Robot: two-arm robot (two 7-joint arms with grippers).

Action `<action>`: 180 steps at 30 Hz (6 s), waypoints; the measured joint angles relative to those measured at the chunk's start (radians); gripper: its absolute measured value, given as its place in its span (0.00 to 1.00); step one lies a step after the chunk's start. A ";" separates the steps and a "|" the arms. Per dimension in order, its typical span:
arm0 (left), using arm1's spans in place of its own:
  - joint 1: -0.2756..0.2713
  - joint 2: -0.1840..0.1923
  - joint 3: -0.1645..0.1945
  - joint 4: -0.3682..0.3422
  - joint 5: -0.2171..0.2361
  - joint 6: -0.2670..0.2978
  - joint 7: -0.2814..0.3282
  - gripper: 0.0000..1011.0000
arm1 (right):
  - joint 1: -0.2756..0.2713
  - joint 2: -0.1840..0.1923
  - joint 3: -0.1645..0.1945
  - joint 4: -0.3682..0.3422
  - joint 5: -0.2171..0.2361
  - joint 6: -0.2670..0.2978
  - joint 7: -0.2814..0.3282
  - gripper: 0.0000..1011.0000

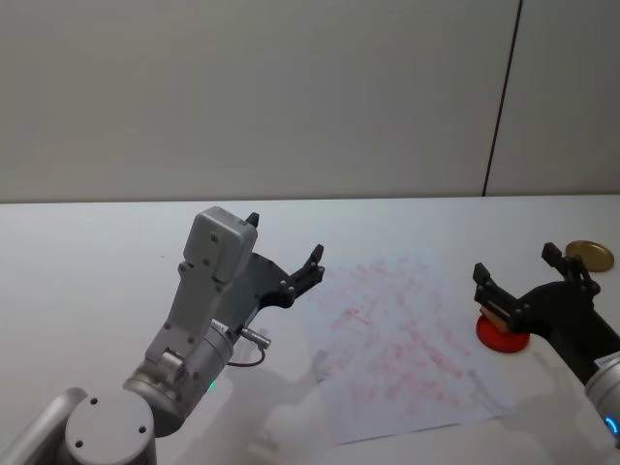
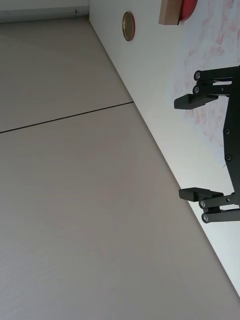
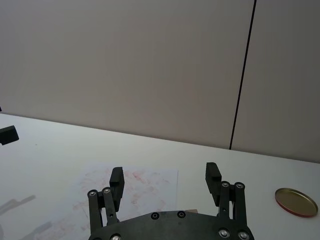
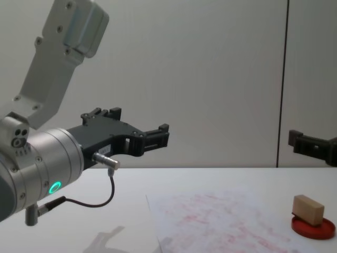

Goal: Use the one hand to pick up the stamp and affix it onto the A4 paper.

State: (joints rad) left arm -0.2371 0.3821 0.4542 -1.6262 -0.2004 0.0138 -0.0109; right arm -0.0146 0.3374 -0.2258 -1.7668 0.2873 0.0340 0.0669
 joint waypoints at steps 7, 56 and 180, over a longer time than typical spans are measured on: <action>0.000 0.000 0.000 0.000 0.000 0.000 0.000 0.98 | 0.008 0.003 0.005 0.013 -0.002 0.006 0.013 0.99; 0.000 0.000 0.000 0.000 0.000 0.000 0.000 0.98 | 0.182 -0.034 0.010 0.361 -0.014 0.118 0.172 0.93; 0.000 0.000 0.000 0.000 0.000 0.000 0.000 0.98 | 0.114 -0.034 -0.055 0.240 0.006 0.101 0.316 0.22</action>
State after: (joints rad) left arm -0.2371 0.3821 0.4542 -1.6262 -0.2004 0.0139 -0.0109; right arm 0.0995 0.3031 -0.2810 -1.5264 0.2937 0.1354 0.3829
